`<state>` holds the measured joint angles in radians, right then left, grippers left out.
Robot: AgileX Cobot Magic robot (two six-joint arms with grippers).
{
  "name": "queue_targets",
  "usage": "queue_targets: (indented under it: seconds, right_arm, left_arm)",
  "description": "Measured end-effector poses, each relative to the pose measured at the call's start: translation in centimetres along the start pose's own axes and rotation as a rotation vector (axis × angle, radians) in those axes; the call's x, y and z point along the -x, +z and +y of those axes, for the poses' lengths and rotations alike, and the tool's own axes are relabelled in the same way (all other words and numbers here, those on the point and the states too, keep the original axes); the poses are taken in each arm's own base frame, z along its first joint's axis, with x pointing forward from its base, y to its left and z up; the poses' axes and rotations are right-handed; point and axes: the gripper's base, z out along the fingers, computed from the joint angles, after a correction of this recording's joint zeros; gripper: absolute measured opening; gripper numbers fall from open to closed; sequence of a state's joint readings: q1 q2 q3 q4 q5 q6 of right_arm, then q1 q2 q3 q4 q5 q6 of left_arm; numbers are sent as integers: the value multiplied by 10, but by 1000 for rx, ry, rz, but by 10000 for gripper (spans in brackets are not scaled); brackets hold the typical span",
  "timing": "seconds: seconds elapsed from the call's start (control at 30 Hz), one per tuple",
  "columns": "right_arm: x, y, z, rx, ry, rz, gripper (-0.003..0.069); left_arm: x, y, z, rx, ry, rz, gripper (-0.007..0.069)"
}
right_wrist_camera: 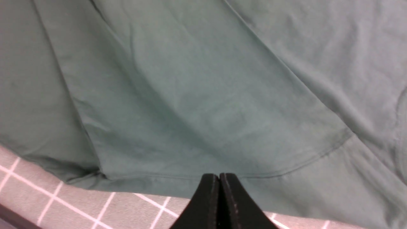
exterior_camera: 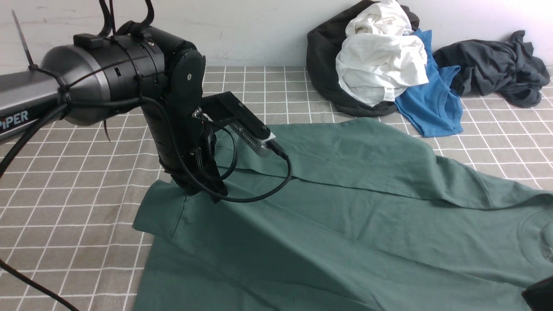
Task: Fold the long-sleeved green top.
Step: Use the left arm to drag and place the cuff at the centered position on the left edge of the fabric, then use the left arm to clamp the cuff farthest from it
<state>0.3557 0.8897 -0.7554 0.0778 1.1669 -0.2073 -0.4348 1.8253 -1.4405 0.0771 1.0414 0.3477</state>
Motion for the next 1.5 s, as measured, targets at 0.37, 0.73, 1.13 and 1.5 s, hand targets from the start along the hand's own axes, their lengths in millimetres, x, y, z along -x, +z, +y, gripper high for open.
queue_targets:
  seconds: [0.37, 0.73, 1.13, 1.5]
  right_arm:
    - [2, 0, -2, -23, 13, -23, -14]
    - [9, -1, -5, -57, 11, -94, -14]
    - [27, 3, -17, -160, 27, -185, -14]
    - [33, 23, -20, -159, 17, -98, -14]
  left_arm:
    - [-3, 60, 19, -51, -97, 101, 169]
    - [12, 36, 78, -3, -436, -64, 527]
    - [58, 98, 110, -79, -486, -154, 440]
    - [64, 127, 115, -70, -483, -142, 278]
